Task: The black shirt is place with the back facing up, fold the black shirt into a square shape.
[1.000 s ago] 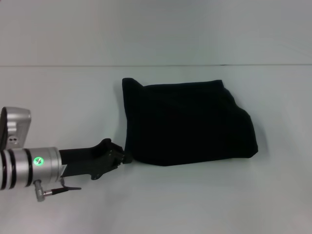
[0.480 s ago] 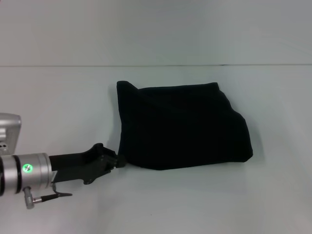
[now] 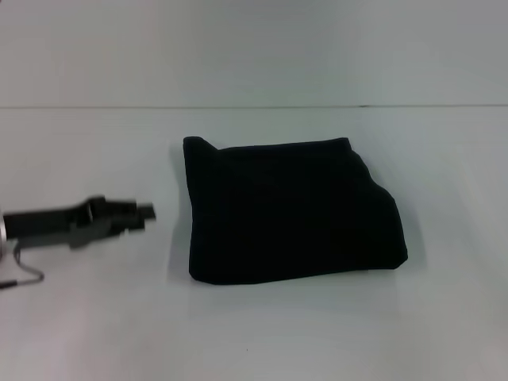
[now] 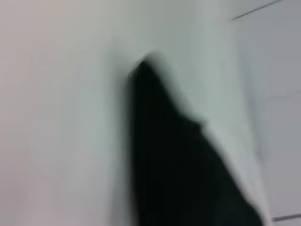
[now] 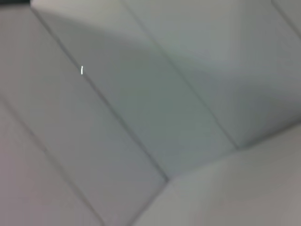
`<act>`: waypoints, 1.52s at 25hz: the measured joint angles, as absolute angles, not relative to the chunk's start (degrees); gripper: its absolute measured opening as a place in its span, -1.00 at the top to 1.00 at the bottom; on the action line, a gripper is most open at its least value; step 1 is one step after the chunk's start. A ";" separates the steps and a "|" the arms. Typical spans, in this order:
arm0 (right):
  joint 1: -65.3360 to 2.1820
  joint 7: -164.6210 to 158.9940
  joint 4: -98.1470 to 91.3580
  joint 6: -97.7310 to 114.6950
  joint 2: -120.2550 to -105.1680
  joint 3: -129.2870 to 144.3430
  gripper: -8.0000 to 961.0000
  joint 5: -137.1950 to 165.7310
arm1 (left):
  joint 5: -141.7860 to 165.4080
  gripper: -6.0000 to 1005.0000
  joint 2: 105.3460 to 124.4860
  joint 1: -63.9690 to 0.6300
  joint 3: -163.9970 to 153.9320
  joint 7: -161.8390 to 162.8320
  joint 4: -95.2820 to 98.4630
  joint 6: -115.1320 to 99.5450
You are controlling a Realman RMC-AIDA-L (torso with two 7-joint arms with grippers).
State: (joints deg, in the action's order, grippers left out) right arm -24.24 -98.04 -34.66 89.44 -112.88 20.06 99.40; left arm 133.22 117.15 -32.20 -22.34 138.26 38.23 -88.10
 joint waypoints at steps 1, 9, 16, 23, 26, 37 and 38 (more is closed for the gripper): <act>-24.26 -96.93 -35.67 90.03 -112.82 20.08 -0.84 101.98 | 129.81 0.54 116.78 -33.71 -21.36 126.79 38.42 -89.13; -24.90 -84.45 -41.31 96.25 -115.19 20.74 -0.84 114.98 | 128.48 -0.09 115.86 -40.96 -30.03 105.98 38.35 -89.61; -25.88 -81.67 -41.23 96.57 -116.40 25.42 -0.84 118.20 | 128.48 -0.61 117.72 -42.14 -35.07 100.12 42.04 -88.76; -28.62 -82.26 -37.52 91.96 -117.51 26.65 -0.84 120.80 | 126.45 -0.81 121.72 -40.13 -36.03 94.60 44.75 -87.04; -29.23 -82.01 -36.25 90.31 -117.73 26.77 -0.84 121.01 | 126.45 -0.86 121.92 -39.95 -37.37 94.65 44.95 -87.44; -30.35 -81.79 -35.50 87.74 -118.45 28.79 -0.84 121.05 | 125.72 -0.86 122.17 -39.52 -38.04 94.93 44.55 -89.65; -30.44 -81.68 -35.50 87.68 -118.49 28.80 -0.84 121.03 | 125.72 -0.86 122.16 -39.52 -38.12 94.98 44.51 -89.38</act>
